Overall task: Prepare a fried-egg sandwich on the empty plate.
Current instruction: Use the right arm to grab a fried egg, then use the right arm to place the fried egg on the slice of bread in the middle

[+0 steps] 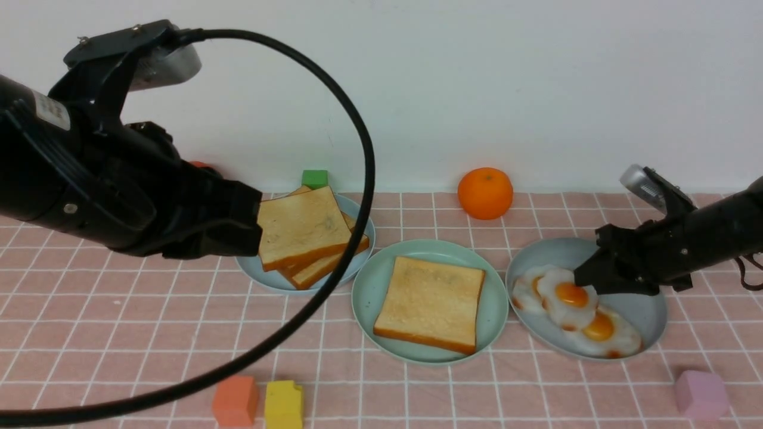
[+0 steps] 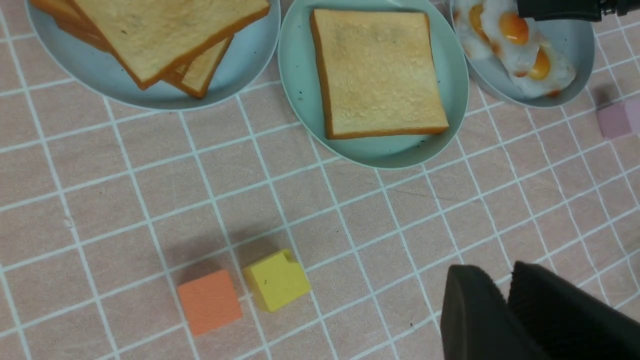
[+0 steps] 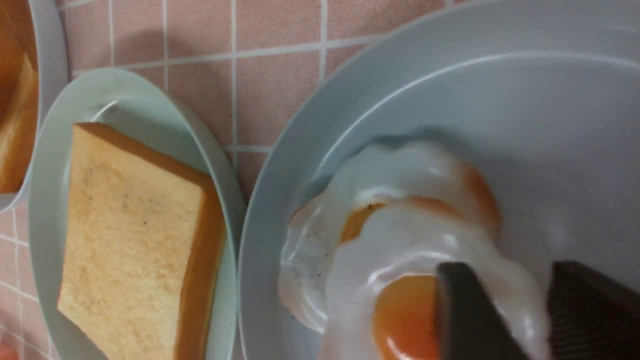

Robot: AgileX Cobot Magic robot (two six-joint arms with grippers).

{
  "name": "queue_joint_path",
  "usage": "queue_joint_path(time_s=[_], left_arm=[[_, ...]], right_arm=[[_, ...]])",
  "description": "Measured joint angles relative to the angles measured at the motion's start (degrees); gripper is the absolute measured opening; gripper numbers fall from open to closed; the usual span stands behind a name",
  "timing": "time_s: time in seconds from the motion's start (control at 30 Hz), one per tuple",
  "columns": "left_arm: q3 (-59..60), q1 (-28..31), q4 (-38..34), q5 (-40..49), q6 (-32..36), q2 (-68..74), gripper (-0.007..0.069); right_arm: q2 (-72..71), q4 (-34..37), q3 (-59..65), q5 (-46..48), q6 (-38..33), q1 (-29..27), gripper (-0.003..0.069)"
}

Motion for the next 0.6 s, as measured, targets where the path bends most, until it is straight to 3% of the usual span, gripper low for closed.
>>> queue_joint_path(time_s=[0.07, 0.13, 0.6], left_arm=[[0.00, 0.00, 0.00, 0.00, 0.00, 0.00, 0.0162], [0.00, 0.00, 0.05, 0.00, 0.00, 0.00, 0.0165], [0.00, 0.00, 0.36, 0.00, 0.00, 0.00, 0.0173]], right_arm=[[0.07, -0.64, 0.00, 0.12, -0.20, 0.00, 0.0092], [0.13, -0.77, 0.06, 0.61, -0.25, 0.00, 0.0057], [-0.85, 2.19, 0.06, 5.45, -2.78, -4.20, 0.0060]])
